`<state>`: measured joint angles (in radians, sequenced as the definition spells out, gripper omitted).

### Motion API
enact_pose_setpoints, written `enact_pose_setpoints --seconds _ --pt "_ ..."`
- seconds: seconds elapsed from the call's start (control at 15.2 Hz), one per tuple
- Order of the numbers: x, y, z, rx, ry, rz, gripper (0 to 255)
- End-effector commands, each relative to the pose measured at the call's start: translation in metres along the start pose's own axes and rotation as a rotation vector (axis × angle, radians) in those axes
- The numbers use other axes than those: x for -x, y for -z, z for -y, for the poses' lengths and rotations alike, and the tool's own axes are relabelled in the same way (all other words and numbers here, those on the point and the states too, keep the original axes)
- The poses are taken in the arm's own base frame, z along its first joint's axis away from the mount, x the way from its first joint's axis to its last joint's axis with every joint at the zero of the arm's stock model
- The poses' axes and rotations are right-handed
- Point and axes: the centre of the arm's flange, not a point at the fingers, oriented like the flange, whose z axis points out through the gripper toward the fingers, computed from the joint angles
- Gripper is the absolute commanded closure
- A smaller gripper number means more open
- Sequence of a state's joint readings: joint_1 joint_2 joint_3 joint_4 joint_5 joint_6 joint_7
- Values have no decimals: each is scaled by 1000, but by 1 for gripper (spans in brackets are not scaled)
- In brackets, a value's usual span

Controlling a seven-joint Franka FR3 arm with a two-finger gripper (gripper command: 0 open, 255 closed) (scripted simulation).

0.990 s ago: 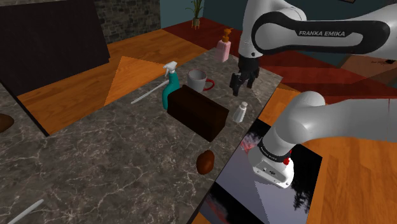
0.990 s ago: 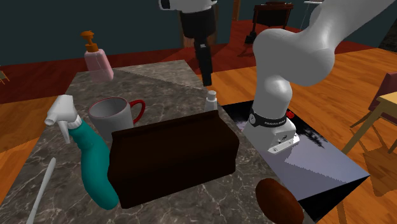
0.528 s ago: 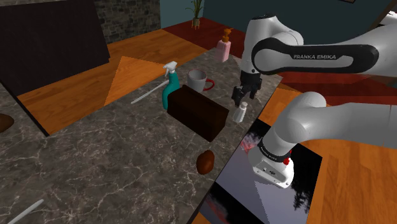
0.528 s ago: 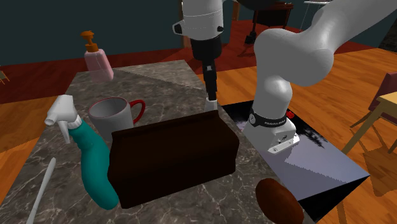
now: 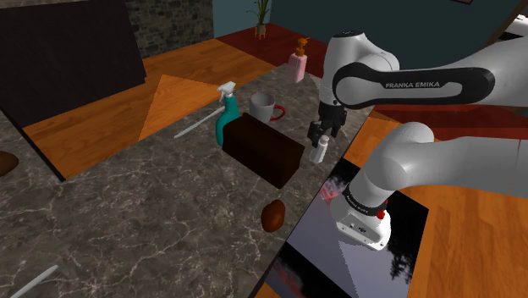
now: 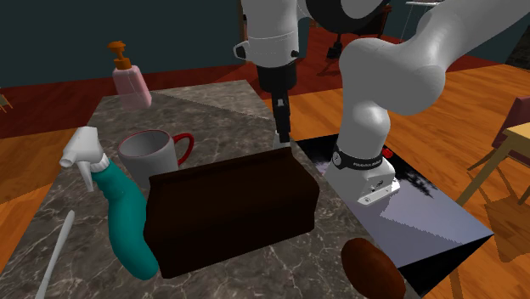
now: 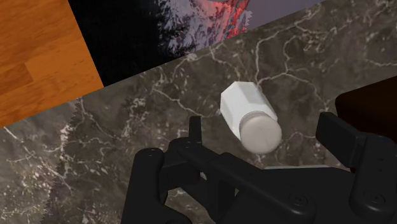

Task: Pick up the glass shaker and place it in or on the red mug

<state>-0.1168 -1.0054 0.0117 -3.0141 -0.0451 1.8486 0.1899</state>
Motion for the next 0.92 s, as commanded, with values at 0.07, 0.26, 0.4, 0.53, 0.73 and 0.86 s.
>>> enact_pose_setpoints --seconds 0.07,0.26,0.4,0.53,0.73,0.86 --pt "0 0 0 0 0 0 0" --pt "0 0 0 0 0 0 255" --pt "0 0 0 0 0 0 255" --pt "0 0 0 0 0 0 255" --pt "0 0 0 0 0 0 255" --pt "1 5 0 0 0 0 255"
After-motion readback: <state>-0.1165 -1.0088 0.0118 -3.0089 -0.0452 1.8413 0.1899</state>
